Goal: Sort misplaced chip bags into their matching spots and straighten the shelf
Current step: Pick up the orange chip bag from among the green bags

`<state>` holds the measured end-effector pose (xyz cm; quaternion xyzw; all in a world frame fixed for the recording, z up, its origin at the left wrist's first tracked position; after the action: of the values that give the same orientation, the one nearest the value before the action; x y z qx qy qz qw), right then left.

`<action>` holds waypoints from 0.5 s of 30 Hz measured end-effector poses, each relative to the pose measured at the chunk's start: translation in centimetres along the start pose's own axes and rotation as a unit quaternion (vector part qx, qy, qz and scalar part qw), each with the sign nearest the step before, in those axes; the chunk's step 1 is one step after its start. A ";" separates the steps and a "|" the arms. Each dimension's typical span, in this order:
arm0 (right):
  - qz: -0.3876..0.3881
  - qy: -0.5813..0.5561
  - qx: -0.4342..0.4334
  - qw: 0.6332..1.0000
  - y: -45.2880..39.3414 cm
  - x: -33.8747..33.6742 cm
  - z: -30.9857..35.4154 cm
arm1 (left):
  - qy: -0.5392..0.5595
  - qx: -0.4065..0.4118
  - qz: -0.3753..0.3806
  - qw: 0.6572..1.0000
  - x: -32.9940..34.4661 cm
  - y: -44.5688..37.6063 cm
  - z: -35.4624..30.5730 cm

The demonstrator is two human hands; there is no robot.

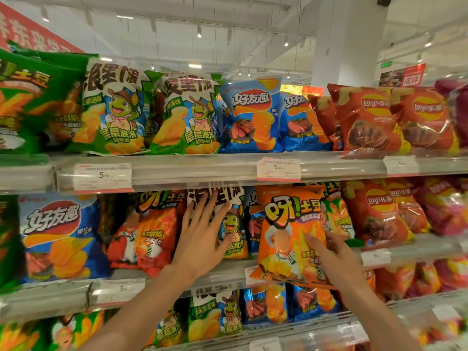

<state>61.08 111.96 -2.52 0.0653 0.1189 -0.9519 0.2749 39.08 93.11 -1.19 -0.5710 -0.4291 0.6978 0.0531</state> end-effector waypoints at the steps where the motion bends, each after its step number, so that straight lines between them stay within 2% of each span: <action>1: 0.005 -0.012 0.001 1.000 0.1 0.1 -0.2 | 0.006 -0.001 -0.005 1.000 -0.3 0.1 -0.1; 5: 0.012 -0.044 0.001 0.999 0.5 0.3 -0.9 | 0.065 -0.012 -0.036 0.997 -1.5 0.8 -1.0; 8: 0.003 -0.054 0.016 0.998 1.0 0.4 -1.6 | 0.184 -0.056 -0.046 0.980 -2.4 2.2 -2.0; 12: 0.021 -0.096 0.028 0.995 2.3 1.6 -2.0 | 0.353 -0.121 0.076 0.925 -2.9 4.3 -3.7; 15: 0.048 -0.111 0.017 0.993 4.1 3.1 -2.0 | 0.442 -0.134 0.148 0.874 -3.3 5.6 -4.2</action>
<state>60.76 107.53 -5.88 -0.0301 0.0684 -0.9409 0.3304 46.10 90.04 -2.33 -0.8785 -0.3607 0.3081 0.0562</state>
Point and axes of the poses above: each hand's wrist, its own y-axis away from the middle knuckle, its own x-axis out of the palm, z = x × y, the point moved 4 cm from there along -y, towards the middle knuckle, and after that the axes turned 3 degrees about -x, right-handed, at the moved point
